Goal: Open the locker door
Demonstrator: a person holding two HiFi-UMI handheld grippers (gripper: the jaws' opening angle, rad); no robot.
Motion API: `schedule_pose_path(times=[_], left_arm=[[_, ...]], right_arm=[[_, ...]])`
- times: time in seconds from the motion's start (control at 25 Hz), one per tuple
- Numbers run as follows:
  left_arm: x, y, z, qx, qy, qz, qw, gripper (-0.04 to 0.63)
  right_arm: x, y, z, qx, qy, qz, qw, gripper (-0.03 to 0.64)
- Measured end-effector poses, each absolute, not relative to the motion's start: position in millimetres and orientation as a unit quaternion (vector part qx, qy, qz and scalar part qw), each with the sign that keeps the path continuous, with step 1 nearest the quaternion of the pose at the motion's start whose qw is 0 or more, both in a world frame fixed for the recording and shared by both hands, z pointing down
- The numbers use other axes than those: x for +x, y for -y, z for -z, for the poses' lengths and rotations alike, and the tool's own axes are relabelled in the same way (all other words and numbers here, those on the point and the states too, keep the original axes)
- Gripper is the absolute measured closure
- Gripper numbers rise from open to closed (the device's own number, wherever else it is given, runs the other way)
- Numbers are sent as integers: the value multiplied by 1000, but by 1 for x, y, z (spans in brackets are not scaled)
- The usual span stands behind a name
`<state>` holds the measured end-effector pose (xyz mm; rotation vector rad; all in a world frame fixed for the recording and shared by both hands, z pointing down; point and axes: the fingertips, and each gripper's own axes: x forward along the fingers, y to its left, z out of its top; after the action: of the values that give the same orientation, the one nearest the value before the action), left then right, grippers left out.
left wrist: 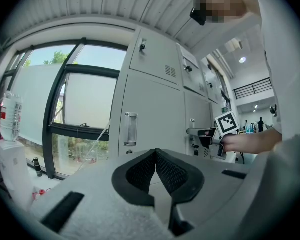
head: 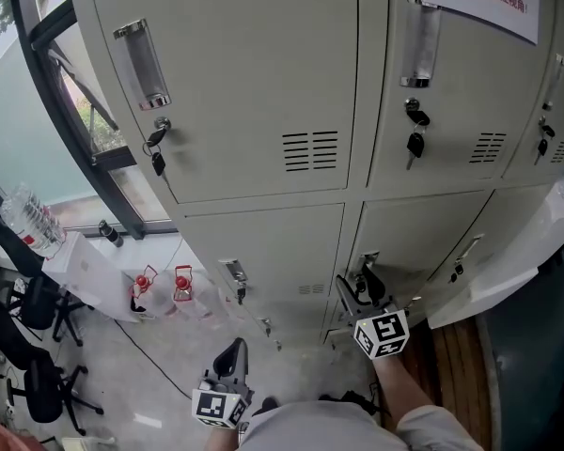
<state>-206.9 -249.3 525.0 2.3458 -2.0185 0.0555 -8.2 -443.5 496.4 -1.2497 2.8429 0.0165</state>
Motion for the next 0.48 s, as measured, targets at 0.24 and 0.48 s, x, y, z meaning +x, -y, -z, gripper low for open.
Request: schedule_pose_path(times=[0.24, 0.48], left_arm=[[-203, 251, -525, 771, 637, -17, 21, 584], [-194, 253, -525, 790, 612, -17, 21, 584]], right_arm=[[-2, 429, -496, -410, -912, -6, 19, 403], [12, 413, -497, -430, -902, -6, 19, 408]])
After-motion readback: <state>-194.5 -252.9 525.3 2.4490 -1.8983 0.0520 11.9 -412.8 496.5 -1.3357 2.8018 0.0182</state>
